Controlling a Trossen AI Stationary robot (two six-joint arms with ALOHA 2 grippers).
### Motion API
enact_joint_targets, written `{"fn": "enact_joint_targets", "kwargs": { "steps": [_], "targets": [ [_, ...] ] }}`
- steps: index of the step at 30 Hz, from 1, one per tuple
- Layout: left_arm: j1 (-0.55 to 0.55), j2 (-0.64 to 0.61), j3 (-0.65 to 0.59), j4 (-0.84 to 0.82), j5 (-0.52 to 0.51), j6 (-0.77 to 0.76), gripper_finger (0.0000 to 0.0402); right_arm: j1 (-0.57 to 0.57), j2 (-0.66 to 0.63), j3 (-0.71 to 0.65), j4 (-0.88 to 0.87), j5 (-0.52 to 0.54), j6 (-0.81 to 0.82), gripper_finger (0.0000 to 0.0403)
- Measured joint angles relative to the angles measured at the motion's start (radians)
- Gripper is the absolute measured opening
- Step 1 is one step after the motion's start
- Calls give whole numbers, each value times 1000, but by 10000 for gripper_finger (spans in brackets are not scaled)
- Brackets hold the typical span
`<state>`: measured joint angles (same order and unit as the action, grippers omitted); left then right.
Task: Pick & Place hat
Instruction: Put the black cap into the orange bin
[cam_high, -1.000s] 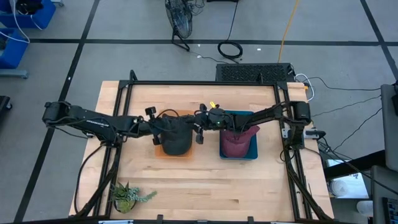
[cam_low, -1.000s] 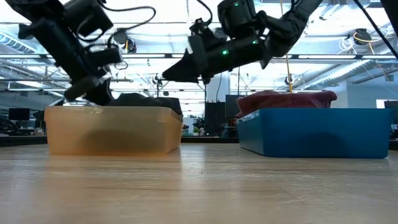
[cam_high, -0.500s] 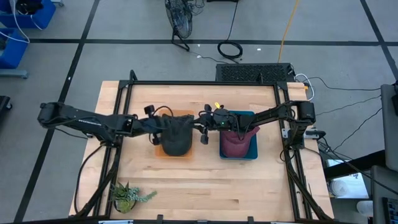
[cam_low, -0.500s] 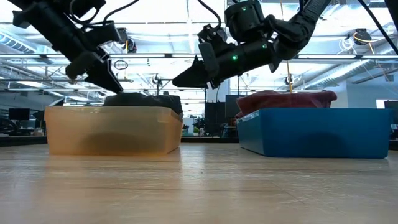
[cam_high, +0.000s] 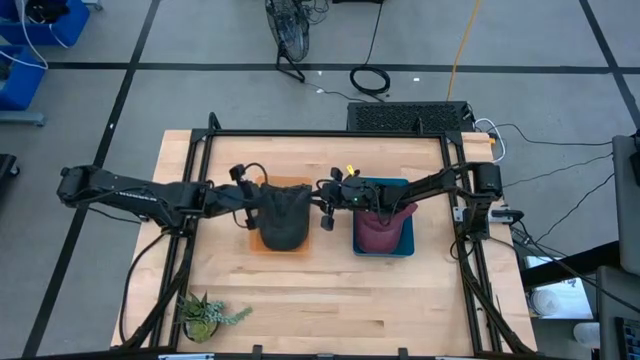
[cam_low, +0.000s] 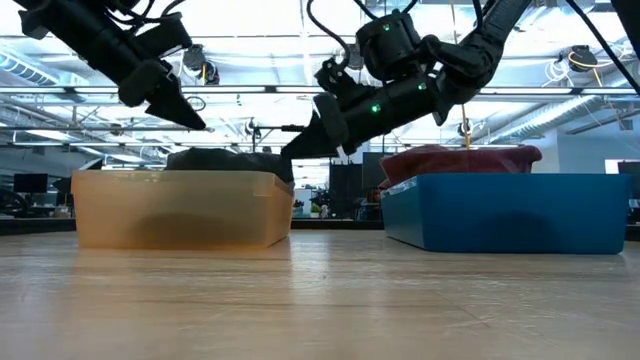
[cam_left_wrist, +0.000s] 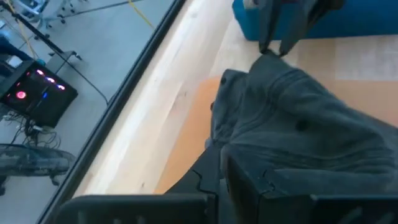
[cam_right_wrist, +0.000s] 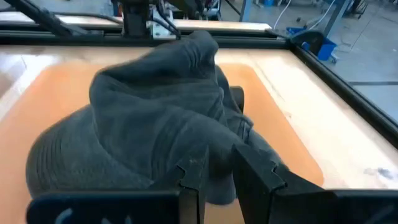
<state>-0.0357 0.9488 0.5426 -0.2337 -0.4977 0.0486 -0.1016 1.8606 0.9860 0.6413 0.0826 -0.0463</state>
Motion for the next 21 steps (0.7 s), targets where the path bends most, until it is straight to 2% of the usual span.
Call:
{"fn": "enact_joint_targets", "kwargs": {
  "steps": [9, 16, 21],
  "targets": [
    [37, 102, 0, -29, 4, -26, 4, -10, 38, -1, 44, -4, 8, 59],
    [37, 199, 0, 19, 1, -33, 37, -10, 53, -2, 70, -5, 8, 59],
    [37, 226, 0, 21, 0, -55, 46, -10, 53, -2, 88, -5, 6, 59]
  ]
}}
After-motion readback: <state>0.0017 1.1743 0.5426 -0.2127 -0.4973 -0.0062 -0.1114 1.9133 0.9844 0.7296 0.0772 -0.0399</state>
